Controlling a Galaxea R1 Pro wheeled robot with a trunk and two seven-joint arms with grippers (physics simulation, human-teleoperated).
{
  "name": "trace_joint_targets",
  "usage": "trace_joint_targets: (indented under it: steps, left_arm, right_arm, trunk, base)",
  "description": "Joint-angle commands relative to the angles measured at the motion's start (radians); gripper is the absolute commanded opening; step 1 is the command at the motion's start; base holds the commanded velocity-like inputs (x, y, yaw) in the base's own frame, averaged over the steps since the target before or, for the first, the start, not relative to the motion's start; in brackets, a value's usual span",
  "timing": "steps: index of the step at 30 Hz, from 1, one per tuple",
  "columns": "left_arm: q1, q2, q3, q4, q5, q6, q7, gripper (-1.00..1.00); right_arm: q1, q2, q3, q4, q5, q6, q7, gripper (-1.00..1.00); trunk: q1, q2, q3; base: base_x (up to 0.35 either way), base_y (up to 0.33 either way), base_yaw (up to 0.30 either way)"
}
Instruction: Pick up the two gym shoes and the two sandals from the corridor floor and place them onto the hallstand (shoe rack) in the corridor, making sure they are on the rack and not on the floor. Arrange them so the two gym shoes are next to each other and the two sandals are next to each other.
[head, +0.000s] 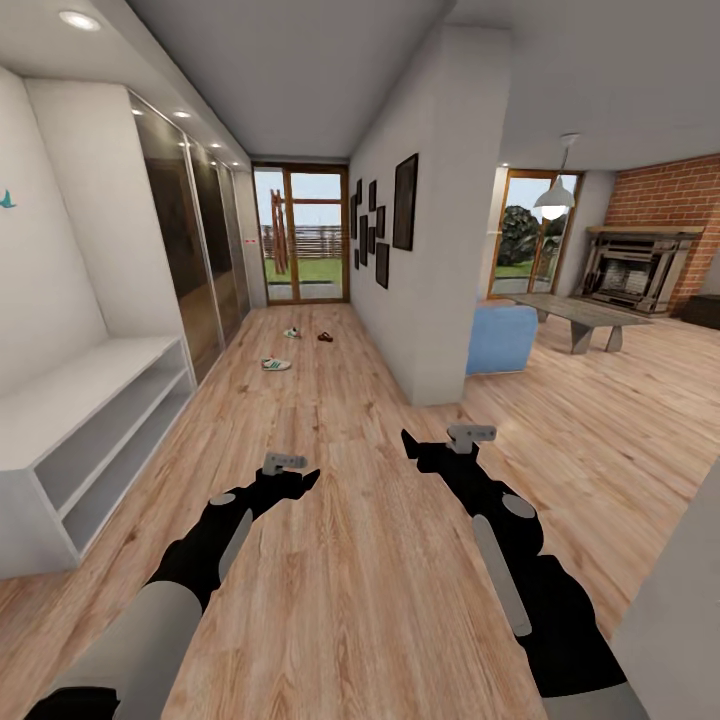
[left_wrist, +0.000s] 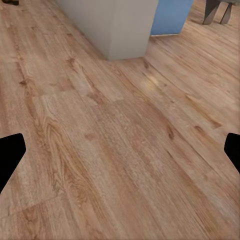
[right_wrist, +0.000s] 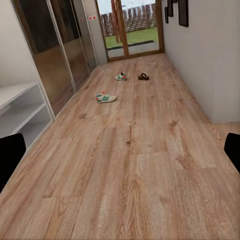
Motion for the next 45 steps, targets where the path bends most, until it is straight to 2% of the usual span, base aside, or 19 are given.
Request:
trace_joint_targets:
  steps: [1,16,23,36,45]
  left_arm:
    - [0.0,0.0,0.001,-0.002,-0.001,0.007,-0.003,1.0]
    - [0.0,0.0,0.001,-0.002,-0.001,0.006,-0.003,1.0]
    - [0.0,0.0,0.001,-0.002,-0.001,0.005,-0.003,1.0]
    - [0.0,0.0,0.001,-0.002,-0.001,0.004,0.0,1.0]
    - [0.0,-0.001,0.001,-0.002,-0.001,0.005,0.001,1.0]
  right_arm:
    - [-0.001,0.0,-0.001,-0.001,-0.004,0.005,0.002,1.0]
    - [-0.001,0.0,0.001,-0.001,-0.004,0.005,0.002,1.0]
    - [-0.001,0.0,0.001,-0.001,-0.004,0.005,0.002,1.0]
    - [-0.001,0.0,0.001,-0.001,-0.004,0.005,0.002,1.0]
    - [-0.001,0.0,0.001,-0.001,-0.004,0.005,0.002,1.0]
  trunk:
    - [0.0,-0.001,-0.001]
    - [0.0,-0.001,-0.001]
    - [0.0,-0.001,-0.001]
    - [0.0,-0.001,-0.001]
    - [0.0,-0.001,-0.001]
  base:
    - [0.001,0.0,-0.005]
    - [0.005,0.0,-0.148]
    - [0.238,0.0,-0.013]
    - [0.052,0.0,-0.001]
    - [0.243,-0.095,0.0]
